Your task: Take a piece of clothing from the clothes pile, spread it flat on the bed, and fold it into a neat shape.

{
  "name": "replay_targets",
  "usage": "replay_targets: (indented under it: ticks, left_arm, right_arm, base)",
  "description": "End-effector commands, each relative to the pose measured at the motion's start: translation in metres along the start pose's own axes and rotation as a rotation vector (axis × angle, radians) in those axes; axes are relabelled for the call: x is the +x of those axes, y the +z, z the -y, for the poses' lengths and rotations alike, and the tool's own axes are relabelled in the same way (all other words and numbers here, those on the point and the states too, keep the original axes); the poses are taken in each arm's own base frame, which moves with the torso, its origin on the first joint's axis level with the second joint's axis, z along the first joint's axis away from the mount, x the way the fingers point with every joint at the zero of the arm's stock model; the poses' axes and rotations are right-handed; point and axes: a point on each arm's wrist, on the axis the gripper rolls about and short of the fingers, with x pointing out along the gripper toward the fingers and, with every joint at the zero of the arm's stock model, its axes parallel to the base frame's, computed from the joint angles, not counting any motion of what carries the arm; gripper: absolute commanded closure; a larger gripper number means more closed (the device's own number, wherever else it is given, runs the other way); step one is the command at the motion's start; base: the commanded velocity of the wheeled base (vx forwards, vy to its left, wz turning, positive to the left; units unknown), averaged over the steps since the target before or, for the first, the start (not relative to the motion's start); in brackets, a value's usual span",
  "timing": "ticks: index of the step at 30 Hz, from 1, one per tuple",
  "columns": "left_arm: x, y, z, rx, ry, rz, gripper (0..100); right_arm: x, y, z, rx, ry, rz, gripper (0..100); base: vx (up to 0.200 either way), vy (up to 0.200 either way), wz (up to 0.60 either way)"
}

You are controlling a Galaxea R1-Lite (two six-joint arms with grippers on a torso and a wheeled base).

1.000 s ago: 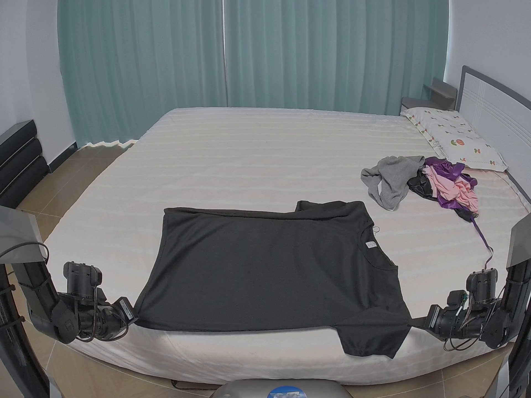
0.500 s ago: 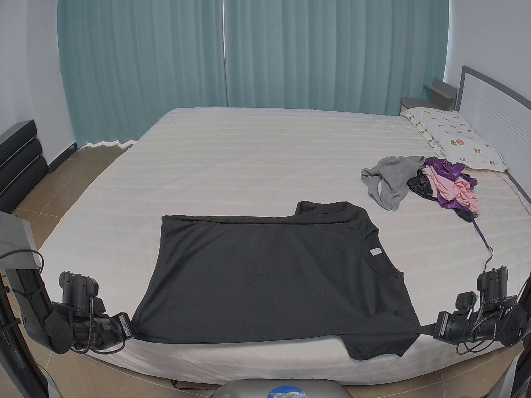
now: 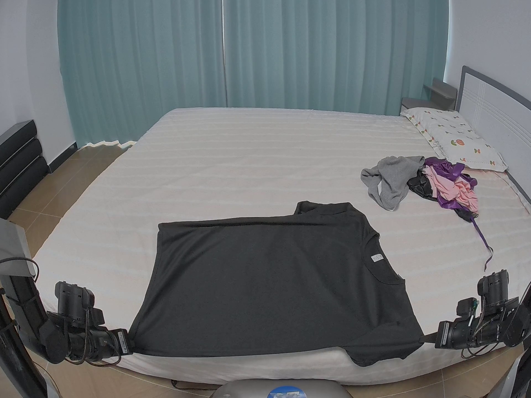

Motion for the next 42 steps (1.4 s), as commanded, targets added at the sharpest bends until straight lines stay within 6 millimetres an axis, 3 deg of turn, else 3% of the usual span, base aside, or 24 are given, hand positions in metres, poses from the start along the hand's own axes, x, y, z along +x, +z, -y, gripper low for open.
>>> replay_targets:
  ticks: [1,20,42]
  left_arm:
    - [-0.003,-0.007,-0.002,0.024,0.009,-0.023,100]
    - [-0.006,-0.017,-0.006,0.103,0.032,-0.082,100]
    - [-0.026,-0.026,-0.007,0.215,0.061,-0.142,100]
  right_arm:
    - [-0.005,-0.006,0.000,-0.014,-0.006,-0.020,100]
    - [-0.021,-0.022,0.000,-0.139,-0.042,-0.113,100]
    - [-0.041,-0.037,-0.004,-0.243,-0.060,-0.150,100]
  base:
    - [0.000,0.000,0.00]
    - [0.000,0.000,0.00]
    - [0.000,0.000,0.00]
